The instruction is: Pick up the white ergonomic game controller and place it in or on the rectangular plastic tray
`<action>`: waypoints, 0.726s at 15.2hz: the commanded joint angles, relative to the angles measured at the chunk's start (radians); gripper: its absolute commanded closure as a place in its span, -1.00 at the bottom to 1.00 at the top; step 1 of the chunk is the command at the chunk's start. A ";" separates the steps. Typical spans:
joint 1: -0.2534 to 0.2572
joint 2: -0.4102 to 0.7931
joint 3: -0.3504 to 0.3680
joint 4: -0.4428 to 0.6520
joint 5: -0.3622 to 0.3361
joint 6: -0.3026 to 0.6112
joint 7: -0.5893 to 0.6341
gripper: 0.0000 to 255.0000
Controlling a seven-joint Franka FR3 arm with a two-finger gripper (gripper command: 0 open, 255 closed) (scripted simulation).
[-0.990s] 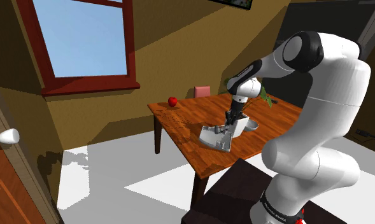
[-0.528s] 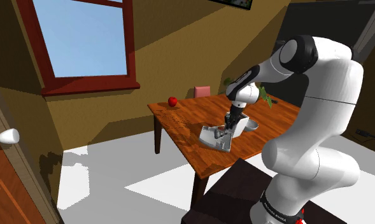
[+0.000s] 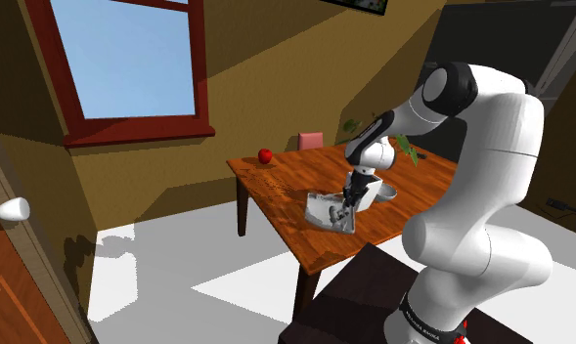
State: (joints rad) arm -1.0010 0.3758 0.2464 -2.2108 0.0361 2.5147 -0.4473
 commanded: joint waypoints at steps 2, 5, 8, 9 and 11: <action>0.004 0.020 -0.003 0.000 -0.005 0.019 0.004 1.00; 0.004 0.020 -0.003 0.000 -0.005 0.019 0.004 1.00; 0.004 0.020 -0.003 0.000 -0.005 0.019 0.004 1.00; 0.005 0.020 -0.003 0.001 -0.005 0.018 0.005 -1.00; 0.005 0.020 -0.003 0.000 -0.005 0.019 0.005 -1.00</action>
State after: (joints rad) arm -0.9963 0.3955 0.2435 -2.2104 0.0309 2.5338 -0.4427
